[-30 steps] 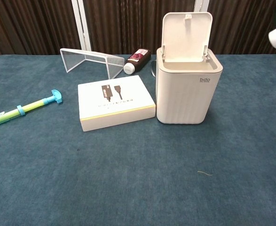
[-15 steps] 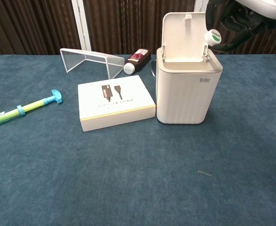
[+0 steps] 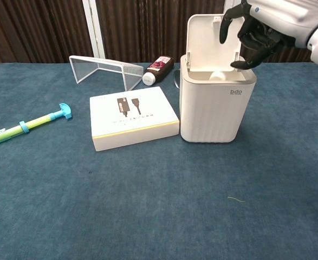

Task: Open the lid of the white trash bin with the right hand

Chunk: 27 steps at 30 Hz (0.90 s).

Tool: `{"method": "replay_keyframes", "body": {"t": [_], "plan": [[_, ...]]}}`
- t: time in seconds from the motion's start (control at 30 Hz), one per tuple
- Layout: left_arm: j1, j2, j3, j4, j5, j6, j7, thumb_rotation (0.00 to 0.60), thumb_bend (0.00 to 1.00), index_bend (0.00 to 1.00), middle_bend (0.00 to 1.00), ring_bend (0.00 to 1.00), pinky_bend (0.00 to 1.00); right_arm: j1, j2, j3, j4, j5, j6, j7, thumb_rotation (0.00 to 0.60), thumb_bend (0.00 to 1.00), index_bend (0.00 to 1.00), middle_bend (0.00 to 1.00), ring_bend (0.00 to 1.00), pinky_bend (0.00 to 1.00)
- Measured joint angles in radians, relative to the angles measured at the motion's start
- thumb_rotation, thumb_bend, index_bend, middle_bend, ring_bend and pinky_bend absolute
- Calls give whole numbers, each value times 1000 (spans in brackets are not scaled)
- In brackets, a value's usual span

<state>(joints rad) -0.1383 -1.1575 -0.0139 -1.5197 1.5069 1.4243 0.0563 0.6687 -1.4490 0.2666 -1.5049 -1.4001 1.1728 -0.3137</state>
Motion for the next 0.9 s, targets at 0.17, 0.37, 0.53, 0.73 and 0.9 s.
{"method": "replay_keyframes", "body": {"t": [0.17,0.37,0.53,0.73,0.9], "plan": [[2,2,-1,-2,2,5,-3,600,608,410,259,150,325,-12,10,-24,2,-34,32,-1,600,162,380,977,917,858],[1,2,4,-5,12,4,1,600,608,410,259,150,325,-61,55,-57,-57,-102,127,-9,600,151,459,902,820,783],[0,2,6,-8,14,-1,1,600,608,410,259,150,326,-152,135,-103,-160,-161,248,-34,600,151,508,602,574,661],[0,1,8,-10,19,0,2,600,607,410,259,150,326,-300,285,-198,-267,-198,347,-15,600,152,285,287,178,263],[-4,-2,16,-12,30,-9,7,600,607,410,259,149,327,-374,305,-237,-193,-220,417,107,600,152,185,184,76,128]]}}
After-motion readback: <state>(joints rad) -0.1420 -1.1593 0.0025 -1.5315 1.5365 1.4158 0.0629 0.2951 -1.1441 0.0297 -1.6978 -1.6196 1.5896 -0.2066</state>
